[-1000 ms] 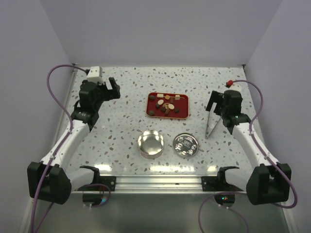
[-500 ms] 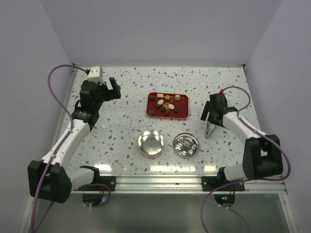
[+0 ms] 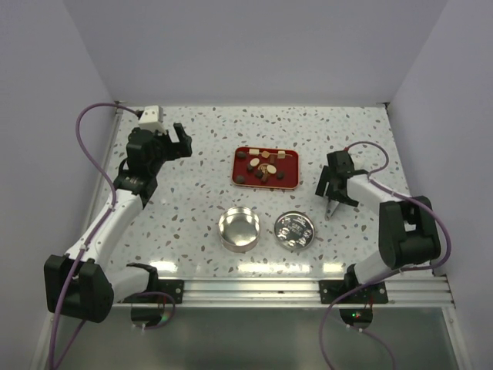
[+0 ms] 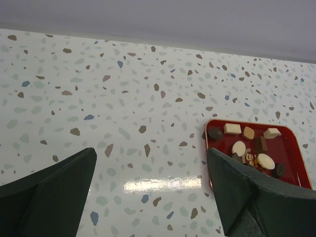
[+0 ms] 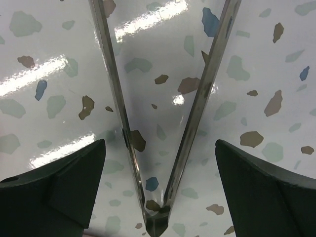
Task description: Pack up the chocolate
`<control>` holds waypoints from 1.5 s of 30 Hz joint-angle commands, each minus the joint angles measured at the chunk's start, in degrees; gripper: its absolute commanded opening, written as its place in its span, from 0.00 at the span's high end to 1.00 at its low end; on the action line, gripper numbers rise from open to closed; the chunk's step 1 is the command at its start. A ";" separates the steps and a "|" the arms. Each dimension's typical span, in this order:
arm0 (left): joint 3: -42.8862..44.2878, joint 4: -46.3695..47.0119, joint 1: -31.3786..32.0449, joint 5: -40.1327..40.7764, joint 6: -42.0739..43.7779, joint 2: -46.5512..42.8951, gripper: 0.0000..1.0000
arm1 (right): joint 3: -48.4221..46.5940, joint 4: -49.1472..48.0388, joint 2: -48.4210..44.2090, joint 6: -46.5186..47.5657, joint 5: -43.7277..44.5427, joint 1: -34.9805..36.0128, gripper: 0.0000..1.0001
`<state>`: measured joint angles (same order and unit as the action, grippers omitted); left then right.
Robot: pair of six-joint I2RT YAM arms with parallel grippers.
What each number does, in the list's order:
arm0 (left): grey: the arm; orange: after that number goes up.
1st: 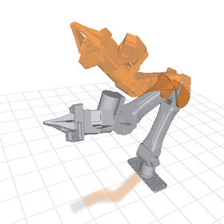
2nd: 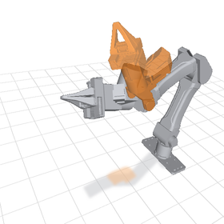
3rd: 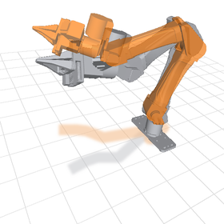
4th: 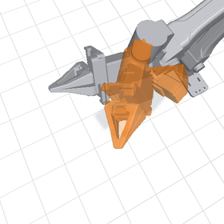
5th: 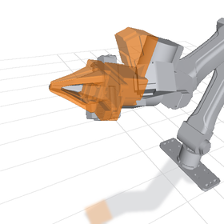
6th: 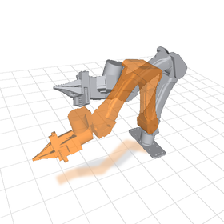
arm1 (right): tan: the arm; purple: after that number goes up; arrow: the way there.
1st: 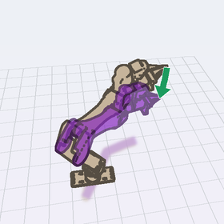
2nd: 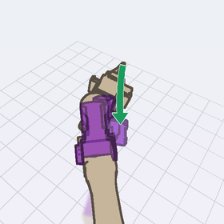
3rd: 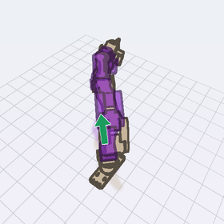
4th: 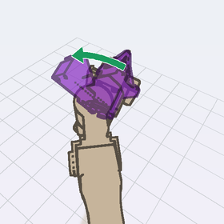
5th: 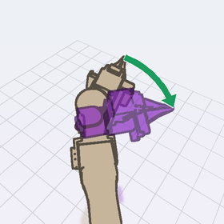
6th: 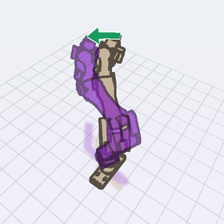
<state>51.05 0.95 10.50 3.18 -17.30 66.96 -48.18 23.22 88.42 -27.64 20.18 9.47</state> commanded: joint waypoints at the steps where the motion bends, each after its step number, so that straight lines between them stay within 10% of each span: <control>1: 1.69 0.89 -0.22 -0.81 -0.81 -0.51 0.00 | 0.37 -3.45 1.22 -1.10 -0.05 0.02 0.05; 14: 1.07 1.07 -0.31 -0.02 -0.28 -2.09 0.00 | -3.41 -2.66 6.15 0.22 -2.60 -0.07 0.14; 26: 0.54 1.16 -0.31 0.77 -0.10 -3.76 0.00 | -0.51 -4.24 2.37 1.18 -1.99 -0.16 0.55; 45: 0.37 1.25 -0.31 0.95 -0.28 -4.29 0.00 | -5.51 3.75 -10.63 8.39 -7.53 -0.07 0.58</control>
<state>51.03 0.99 10.50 3.44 -17.41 64.05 -50.19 23.77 80.77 -21.26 13.93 9.43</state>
